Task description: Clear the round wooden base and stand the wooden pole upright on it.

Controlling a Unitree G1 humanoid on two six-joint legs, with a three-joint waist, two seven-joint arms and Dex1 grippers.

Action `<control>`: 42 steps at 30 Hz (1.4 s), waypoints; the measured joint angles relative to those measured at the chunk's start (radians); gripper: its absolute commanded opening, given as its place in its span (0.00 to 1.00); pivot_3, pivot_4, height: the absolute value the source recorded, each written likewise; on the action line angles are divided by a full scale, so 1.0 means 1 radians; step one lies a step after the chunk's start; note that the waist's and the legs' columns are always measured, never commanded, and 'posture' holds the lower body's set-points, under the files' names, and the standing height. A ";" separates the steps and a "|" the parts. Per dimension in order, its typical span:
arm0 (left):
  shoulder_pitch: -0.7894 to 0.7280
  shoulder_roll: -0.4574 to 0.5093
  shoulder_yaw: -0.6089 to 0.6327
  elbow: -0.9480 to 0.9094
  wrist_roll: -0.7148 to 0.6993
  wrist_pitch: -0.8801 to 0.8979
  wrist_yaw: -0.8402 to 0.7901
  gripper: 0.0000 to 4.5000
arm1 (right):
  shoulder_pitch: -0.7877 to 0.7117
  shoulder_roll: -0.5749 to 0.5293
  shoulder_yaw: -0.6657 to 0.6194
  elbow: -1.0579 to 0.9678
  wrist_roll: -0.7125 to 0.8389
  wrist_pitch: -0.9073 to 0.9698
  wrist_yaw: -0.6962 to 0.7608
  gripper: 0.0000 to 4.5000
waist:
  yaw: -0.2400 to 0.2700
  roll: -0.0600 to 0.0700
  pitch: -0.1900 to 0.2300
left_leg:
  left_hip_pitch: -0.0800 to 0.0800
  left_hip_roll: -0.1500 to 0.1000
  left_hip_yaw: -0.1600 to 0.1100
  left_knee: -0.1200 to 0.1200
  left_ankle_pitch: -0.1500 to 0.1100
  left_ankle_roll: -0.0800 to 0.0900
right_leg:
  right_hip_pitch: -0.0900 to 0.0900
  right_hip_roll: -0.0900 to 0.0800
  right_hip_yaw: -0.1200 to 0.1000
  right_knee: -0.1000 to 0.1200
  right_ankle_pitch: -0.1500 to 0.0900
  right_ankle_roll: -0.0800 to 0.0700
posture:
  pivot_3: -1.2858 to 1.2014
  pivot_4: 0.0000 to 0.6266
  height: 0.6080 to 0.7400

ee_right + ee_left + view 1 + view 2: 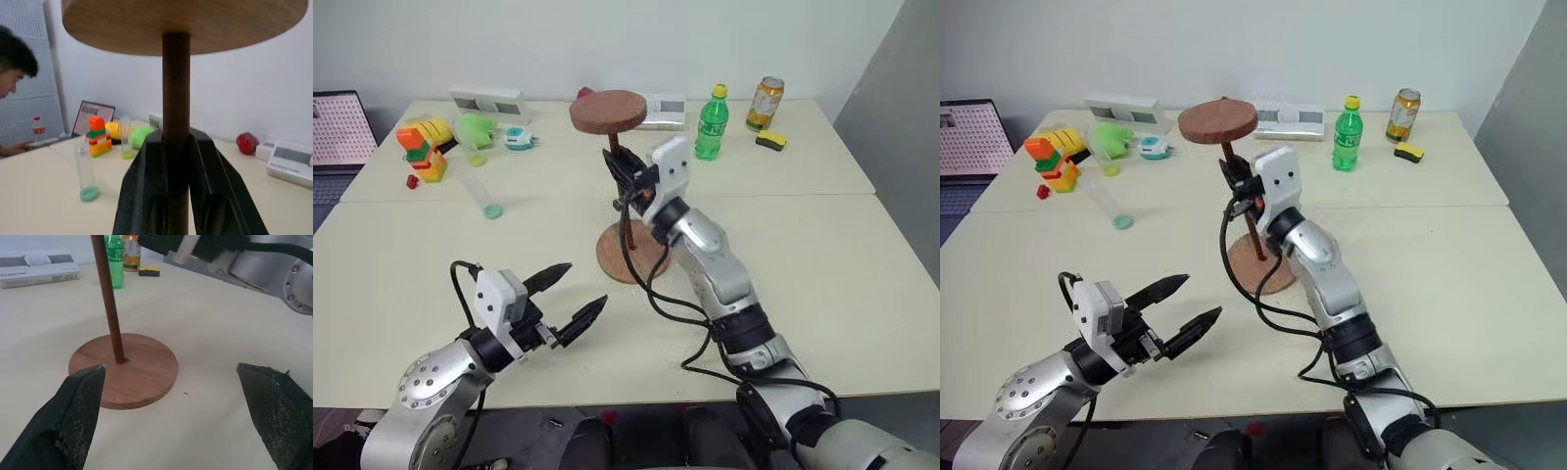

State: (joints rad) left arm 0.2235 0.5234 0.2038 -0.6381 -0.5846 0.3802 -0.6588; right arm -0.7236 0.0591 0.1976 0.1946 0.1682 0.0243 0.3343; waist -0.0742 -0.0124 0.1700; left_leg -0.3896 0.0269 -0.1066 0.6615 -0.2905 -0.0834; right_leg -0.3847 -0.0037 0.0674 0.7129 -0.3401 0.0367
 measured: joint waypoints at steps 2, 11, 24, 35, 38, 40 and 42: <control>0.002 0.000 0.000 0.001 -0.002 0.000 0.002 1.00 | 0.041 -0.007 0.000 -0.047 0.002 0.006 0.011 0.05 | 0.001 0.000 0.000 | 0.003 0.000 0.000 -0.001 0.000 0.000 | 0.002 0.000 0.000 0.000 0.000 0.000 | 0.52 0.24 1.00; -0.008 0.002 0.004 0.008 -0.006 0.000 0.010 1.00 | 0.099 -0.008 -0.003 -0.144 0.007 0.075 0.008 0.05 | 0.002 0.000 0.000 | 0.012 0.000 0.000 -0.002 0.000 0.000 | 0.011 0.001 0.000 -0.002 0.000 0.000 | 0.52 0.24 1.00; -0.010 0.002 0.004 0.011 -0.006 0.001 0.011 1.00 | 0.007 0.049 -0.017 0.012 -0.037 0.012 -0.032 0.05 | 0.001 0.000 0.000 | 0.012 0.000 0.000 -0.002 0.000 0.000 | 0.011 0.001 0.000 -0.002 0.000 0.000 | 0.52 0.24 1.00; -0.001 0.002 0.004 0.008 -0.008 0.002 0.019 1.00 | -0.038 0.069 -0.043 0.116 -0.044 -0.062 -0.052 0.05 | 0.001 0.000 0.000 | 0.012 0.000 0.000 -0.002 0.000 0.000 | 0.011 0.001 0.000 -0.003 0.000 0.000 | 0.52 0.24 1.00; 0.002 0.002 0.004 0.006 -0.010 0.003 0.023 1.00 | -0.031 0.069 -0.040 0.114 -0.047 -0.070 -0.054 0.05 | 0.001 0.000 0.000 | 0.012 0.000 0.000 -0.002 0.000 0.000 | 0.011 0.001 0.000 -0.003 0.000 0.000 | 0.52 0.24 1.00; 0.005 0.002 0.004 0.004 -0.012 0.003 0.026 1.00 | -0.019 0.070 -0.036 0.106 -0.049 -0.079 -0.056 0.05 | 0.001 0.000 0.000 | 0.012 0.000 0.000 -0.002 0.000 0.000 | 0.011 0.001 0.000 -0.003 0.000 0.000 | 0.52 0.24 1.00; 0.008 0.002 0.005 0.001 -0.015 0.003 0.032 1.00 | 0.021 0.069 -0.017 0.065 -0.060 -0.082 -0.051 0.05 | 0.002 0.000 0.000 | 0.012 0.000 0.000 -0.002 0.000 0.000 | 0.011 0.001 0.000 -0.004 0.000 0.000 | 0.52 0.24 1.00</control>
State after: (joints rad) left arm 0.2312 0.5253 0.2088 -0.6371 -0.6001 0.3835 -0.6267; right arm -0.7029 0.1285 0.1802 0.2601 0.1078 -0.0579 0.2833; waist -0.0720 -0.0125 0.1697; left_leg -0.3778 0.0274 -0.1069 0.6592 -0.2909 -0.0833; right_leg -0.3734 -0.0031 0.0679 0.7094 -0.3404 0.0366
